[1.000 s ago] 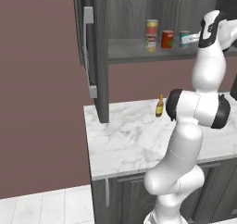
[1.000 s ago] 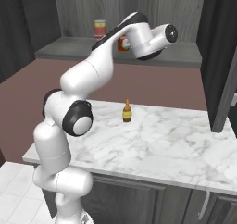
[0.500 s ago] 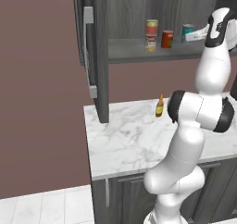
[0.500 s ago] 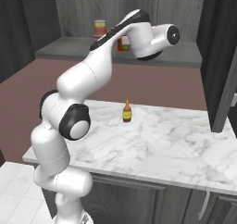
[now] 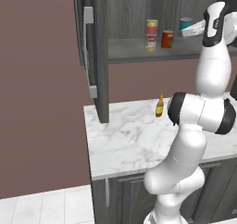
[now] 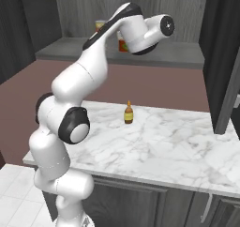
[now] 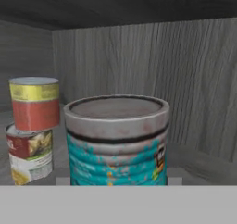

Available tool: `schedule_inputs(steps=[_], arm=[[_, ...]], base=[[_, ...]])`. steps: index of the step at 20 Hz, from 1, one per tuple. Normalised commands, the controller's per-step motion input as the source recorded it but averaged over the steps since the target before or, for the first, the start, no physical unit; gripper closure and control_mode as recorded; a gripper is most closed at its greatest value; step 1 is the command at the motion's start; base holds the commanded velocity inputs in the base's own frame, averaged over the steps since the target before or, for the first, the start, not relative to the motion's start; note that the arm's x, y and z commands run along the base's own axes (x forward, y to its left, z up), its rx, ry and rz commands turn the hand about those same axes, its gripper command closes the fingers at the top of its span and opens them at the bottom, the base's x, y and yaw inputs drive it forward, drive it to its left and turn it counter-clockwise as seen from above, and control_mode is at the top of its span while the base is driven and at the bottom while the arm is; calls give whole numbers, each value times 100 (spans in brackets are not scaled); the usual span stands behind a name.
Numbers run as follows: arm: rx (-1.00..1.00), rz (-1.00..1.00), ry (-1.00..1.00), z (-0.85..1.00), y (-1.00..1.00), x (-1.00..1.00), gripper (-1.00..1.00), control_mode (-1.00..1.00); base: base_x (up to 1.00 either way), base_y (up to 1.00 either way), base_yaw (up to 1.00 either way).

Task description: Stack two cans on top of the other two cans in the cabinet.

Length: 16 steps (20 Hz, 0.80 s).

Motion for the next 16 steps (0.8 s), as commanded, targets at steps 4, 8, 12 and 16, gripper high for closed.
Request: schedule_inputs(steps=[4, 8, 12, 16], arm=[[-1, 0, 2, 29, 0, 0, 100, -100], [0, 0, 1, 10, 8, 0, 100, -100], [0, 0, 0, 0, 15, 2, 100, -100], [0, 0, 0, 0, 20, 9, 100, -100]], base=[[0, 0, 0], [0, 0, 0], [0, 0, 0], [0, 0, 0]])
